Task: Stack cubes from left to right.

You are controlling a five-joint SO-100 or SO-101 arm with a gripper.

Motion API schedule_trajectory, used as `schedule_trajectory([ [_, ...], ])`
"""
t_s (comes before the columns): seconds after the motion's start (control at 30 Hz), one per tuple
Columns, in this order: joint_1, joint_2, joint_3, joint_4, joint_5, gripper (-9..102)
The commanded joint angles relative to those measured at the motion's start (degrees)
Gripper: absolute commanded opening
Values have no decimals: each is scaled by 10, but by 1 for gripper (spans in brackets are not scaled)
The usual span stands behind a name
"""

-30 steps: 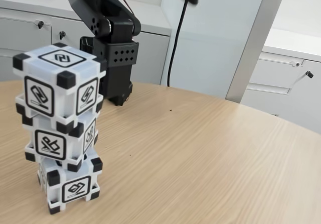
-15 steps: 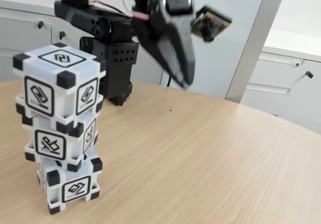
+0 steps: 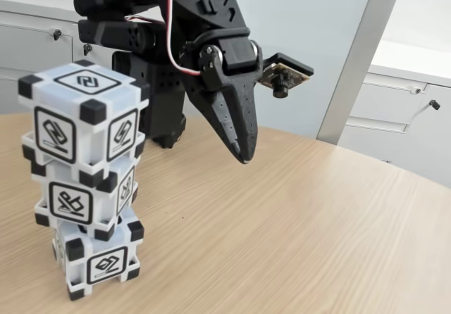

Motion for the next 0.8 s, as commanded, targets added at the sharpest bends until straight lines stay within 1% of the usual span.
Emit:
schedule_trajectory([
  [0.0,5,23,-2,-1,5,0],
  [0.77,5,23,-2,-1,-22,0],
])
